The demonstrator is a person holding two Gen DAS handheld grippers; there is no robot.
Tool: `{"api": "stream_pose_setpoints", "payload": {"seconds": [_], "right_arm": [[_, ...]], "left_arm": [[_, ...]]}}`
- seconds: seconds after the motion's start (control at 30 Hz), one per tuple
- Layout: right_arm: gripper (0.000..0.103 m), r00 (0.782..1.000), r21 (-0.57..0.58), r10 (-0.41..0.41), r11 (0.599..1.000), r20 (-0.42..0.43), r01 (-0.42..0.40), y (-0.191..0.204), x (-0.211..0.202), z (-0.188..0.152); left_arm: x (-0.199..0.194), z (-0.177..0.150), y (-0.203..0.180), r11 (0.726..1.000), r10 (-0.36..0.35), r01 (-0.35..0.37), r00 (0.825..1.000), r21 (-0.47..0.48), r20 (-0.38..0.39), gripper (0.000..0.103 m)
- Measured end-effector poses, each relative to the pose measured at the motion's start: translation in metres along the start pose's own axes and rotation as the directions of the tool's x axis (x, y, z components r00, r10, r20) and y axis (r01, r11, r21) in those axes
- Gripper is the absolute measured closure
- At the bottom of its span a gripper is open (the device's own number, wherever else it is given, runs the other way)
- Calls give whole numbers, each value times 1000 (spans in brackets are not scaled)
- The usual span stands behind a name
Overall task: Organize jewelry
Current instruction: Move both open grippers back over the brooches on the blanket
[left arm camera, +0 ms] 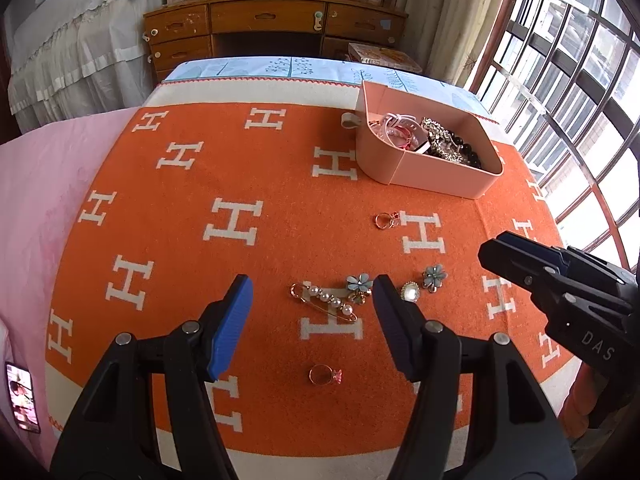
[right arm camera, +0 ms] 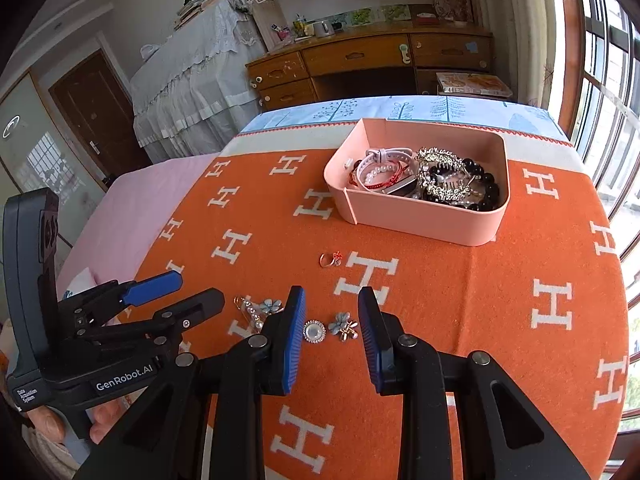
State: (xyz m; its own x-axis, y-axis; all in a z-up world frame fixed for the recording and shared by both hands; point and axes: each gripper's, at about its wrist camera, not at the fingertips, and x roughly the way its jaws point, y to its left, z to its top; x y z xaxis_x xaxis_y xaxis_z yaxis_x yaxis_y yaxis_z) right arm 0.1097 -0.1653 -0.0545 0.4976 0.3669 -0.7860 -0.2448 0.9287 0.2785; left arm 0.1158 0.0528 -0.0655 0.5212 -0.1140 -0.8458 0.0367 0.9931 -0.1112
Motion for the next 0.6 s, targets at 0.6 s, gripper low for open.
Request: {"api": "stream_pose_setpoints", "payload": {"seconds": [0.6], "right_arm": [[76, 991, -84, 9, 996, -135, -20, -13, 52, 8]], "left_arm": [[28, 0, 44, 994, 39, -43, 998, -99, -43, 44]]}}
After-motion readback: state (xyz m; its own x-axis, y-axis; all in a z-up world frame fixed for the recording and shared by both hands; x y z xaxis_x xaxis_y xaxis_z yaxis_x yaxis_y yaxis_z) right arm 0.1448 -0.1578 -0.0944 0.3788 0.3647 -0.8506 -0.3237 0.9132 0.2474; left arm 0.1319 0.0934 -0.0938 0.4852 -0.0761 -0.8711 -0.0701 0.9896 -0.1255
